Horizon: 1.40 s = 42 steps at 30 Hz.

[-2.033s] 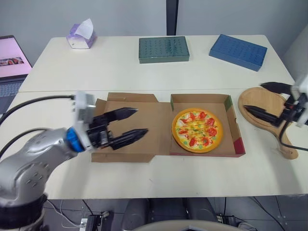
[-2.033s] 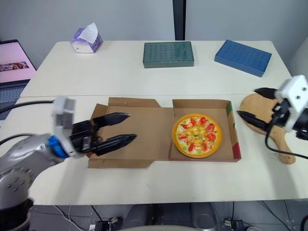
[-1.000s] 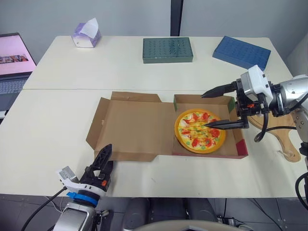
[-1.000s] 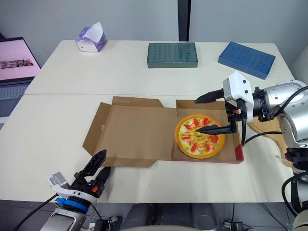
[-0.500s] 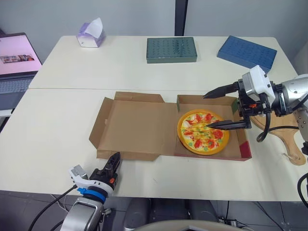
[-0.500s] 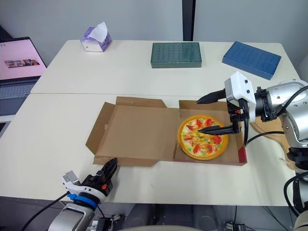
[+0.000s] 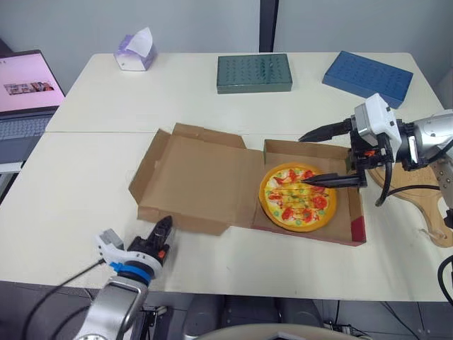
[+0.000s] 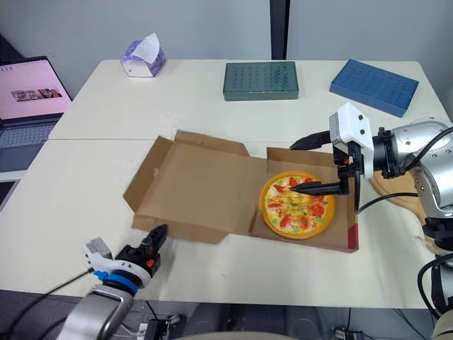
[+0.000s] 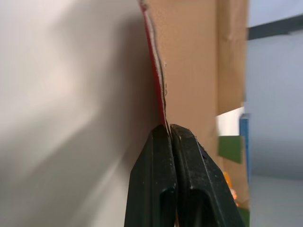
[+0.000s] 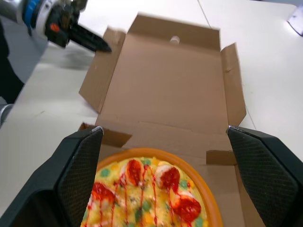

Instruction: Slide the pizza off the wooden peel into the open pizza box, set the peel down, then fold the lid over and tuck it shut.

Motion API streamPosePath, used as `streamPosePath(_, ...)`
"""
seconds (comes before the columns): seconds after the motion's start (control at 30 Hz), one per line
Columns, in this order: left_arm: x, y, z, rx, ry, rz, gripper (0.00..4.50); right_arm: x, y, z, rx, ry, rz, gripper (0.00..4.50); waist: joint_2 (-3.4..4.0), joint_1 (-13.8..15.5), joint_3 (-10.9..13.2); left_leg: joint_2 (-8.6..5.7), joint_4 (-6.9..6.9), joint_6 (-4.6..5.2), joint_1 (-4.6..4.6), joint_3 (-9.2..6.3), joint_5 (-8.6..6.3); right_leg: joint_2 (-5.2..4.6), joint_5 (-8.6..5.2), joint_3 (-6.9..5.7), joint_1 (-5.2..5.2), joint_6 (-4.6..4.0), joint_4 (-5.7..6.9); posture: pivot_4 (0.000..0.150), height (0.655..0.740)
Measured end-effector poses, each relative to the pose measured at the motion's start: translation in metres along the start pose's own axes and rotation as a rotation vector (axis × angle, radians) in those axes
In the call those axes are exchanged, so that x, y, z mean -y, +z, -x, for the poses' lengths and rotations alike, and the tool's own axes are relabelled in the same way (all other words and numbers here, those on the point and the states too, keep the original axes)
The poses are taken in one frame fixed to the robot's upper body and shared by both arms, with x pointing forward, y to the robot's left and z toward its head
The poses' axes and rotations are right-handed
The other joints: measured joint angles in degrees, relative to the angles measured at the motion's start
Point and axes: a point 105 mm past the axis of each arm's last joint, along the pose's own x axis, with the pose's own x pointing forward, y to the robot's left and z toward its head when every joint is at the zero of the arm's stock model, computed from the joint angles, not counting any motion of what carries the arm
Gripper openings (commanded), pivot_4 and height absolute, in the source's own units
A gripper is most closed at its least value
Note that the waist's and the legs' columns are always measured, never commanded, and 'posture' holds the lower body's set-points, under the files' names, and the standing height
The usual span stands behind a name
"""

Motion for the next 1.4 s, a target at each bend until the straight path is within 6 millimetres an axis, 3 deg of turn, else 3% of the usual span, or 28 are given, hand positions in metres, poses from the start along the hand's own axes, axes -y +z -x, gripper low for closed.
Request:
streamPosePath(0.17, 0.010, 0.008, 0.009, -0.024, -0.027, -0.099, 0.03, 0.008, -0.004, 0.001, -0.032, -0.068, 0.006, 4.50, -0.36, -0.5, 0.0, 0.00, 0.29, 0.06, 0.06, 0.09, -0.04, 0.00, 0.01, 0.08, 0.14, 0.01, 0.02, 0.150, 0.7400)
streamPosePath(0.23, 0.011, 0.018, 0.014, -0.033, -0.038, -0.182, 0.00, 0.013, -0.008, 0.000, -0.043, -0.104, 0.008, 4.12, -0.42, -0.5, 0.0, 0.04, 0.31, 0.19, 0.11, 0.06, -0.10, 0.06, 0.01, 0.07, 0.17, 0.00, 0.06, 0.150, 0.7400)
streamPosePath(0.43, 0.023, 0.046, 0.012, -0.029, -0.121, -0.358, 0.00, 0.045, -0.037, 0.007, -0.170, -0.265, 0.042, 2.17, -0.46, -0.5, 0.0, 0.03, 0.38, 0.19, 0.14, 0.09, -0.09, 0.07, 0.10, 0.10, 0.22, 0.01, 0.04, 0.150, 0.7400)
streamPosePath(0.57, 0.025, 0.064, 0.005, -0.015, -0.158, -0.415, 0.00, 0.077, -0.054, 0.013, -0.275, -0.405, 0.117, 0.73, -0.50, -0.9, 0.0, 0.03, 0.37, 0.18, 0.13, 0.08, -0.09, 0.07, 0.10, 0.09, 0.20, 0.01, 0.05, 0.150, 0.7400)
streamPosePath(0.63, 0.021, 0.066, 0.004, -0.022, -0.167, -0.405, 0.00, 0.083, -0.067, 0.016, -0.319, -0.432, 0.130, 0.06, -0.59, -1.2, 0.0, 0.03, 0.36, 0.04, 0.08, 0.08, -0.01, 0.06, 0.10, 0.09, 0.16, 0.01, 0.04, 0.150, 0.7400)
streamPosePath(0.67, 0.020, 0.067, 0.004, -0.022, -0.165, -0.402, 0.00, 0.083, -0.068, 0.016, -0.320, -0.431, 0.130, 0.02, -0.61, -1.3, 0.0, 0.04, 0.35, 0.02, 0.07, 0.08, 0.00, 0.06, 0.10, 0.09, 0.15, 0.01, 0.04, 0.150, 0.7400)
streamPosePath(0.77, 0.014, 0.065, 0.010, -0.030, -0.170, -0.373, 0.00, 0.075, -0.064, 0.008, -0.268, -0.378, 0.110, 0.02, -0.63, -1.5, 0.1, 0.06, 0.29, 0.01, 0.03, 0.06, 0.00, 0.06, 0.10, 0.08, 0.08, 0.01, 0.05, 0.150, 0.7400)
streamPosePath(0.87, 0.004, 0.062, 0.021, -0.029, -0.166, -0.292, 0.00, 0.053, -0.051, -0.001, -0.158, -0.270, 0.075, 0.02, -0.65, -1.7, 0.1, 0.09, 0.27, 0.16, 0.03, 0.07, -0.09, 0.06, 0.10, 0.09, 0.07, 0.01, 0.05, 0.150, 0.7400)
streamPosePath(1.0, -0.009, 0.058, 0.036, -0.066, -0.137, -0.235, 0.85, 0.031, -0.032, -0.010, -0.065, -0.153, 0.051, 0.00, -0.67, -1.6, 0.1, 0.09, 0.34, 0.21, 0.09, 0.00, -0.11, 0.06, 0.10, 0.04, 0.17, 0.00, 0.11, 0.150, 0.7400)
streamPosePath(1.1, -0.021, 0.055, 0.049, -0.087, -0.106, -0.165, 1.82, 0.014, -0.015, -0.016, 0.001, -0.056, 0.017, 0.63, -0.68, -1.5, 0.1, 0.08, 0.37, 0.22, 0.09, 0.02, -0.12, 0.06, 0.10, 0.06, 0.19, 0.00, 0.08, 0.150, 0.7400)
streamPosePath(1.27, -0.029, 0.043, 0.063, -0.100, -0.088, -0.060, 3.44, -0.009, 0.006, -0.021, 0.063, 0.080, -0.030, 2.36, -0.73, -1.5, 0.1, 0.08, 0.37, 0.22, 0.08, 0.01, -0.12, 0.06, 0.10, 0.05, 0.18, 0.00, 0.05, 0.150, 0.7400)
streamPosePath(1.37, -0.025, 0.033, 0.061, -0.116, -0.102, -0.033, 4.38, -0.012, 0.012, -0.021, 0.076, 0.104, -0.039, 3.43, -0.74, -1.5, 0.1, 0.07, 0.37, 0.22, 0.09, 0.03, -0.12, 0.06, 0.10, 0.06, 0.19, 0.00, 0.04, 0.150, 0.7400)
streamPosePath(1.4, -0.025, 0.028, 0.059, -0.122, -0.099, -0.016, 4.50, -0.011, 0.014, -0.021, 0.075, 0.102, -0.036, 3.79, -0.75, -1.5, 0.1, 0.07, 0.37, 0.22, 0.08, 0.03, -0.12, 0.06, 0.10, 0.07, 0.19, 0.00, 0.02, 0.150, 0.7400)
